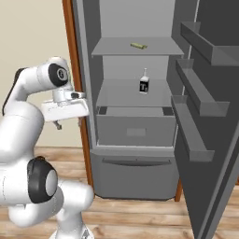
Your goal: Retrieve the butter from the fridge and place it on a plate on the dining table. Then retrieve the butter knife by the fridge and place it near the plate.
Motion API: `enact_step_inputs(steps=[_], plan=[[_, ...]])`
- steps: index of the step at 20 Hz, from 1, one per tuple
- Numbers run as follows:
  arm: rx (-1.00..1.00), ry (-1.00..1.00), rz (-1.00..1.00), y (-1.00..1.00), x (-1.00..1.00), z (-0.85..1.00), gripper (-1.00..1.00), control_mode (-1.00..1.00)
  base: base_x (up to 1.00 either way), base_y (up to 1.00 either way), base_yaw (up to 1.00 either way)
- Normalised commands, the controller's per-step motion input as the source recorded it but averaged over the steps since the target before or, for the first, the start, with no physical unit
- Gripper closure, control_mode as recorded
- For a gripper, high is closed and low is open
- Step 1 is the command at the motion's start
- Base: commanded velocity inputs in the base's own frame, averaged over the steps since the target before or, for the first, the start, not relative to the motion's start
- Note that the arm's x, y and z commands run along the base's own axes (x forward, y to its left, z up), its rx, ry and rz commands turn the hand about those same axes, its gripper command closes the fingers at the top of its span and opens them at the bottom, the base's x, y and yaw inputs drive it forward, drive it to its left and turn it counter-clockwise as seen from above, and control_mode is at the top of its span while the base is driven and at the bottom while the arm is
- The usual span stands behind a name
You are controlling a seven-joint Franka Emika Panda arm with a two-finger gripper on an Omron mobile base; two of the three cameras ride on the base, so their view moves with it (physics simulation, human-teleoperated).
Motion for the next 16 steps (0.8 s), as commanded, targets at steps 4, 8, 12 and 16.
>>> enact_step_inputs(steps=[4, 8, 12, 16], plan=[[0.11, -0.58, 0.28, 0.15, -0.03, -0.30, -1.00, -1.00, 0.00, 0.00, 0.00], [0.57, -0.30, 0.00, -0.32, -0.01, -0.11, -1.00, -1.00, 0.00, 0.00, 0.00], [0.56, -0.09, 0.00, -0.16, 0.00, 0.00, -1.00, -1.00, 0.00, 0.00, 0.00], [-0.06, 0.00, -0.01, 0.10, -0.01, 0.00, -1.00, -1.00, 0.00, 0.00, 0.00]])
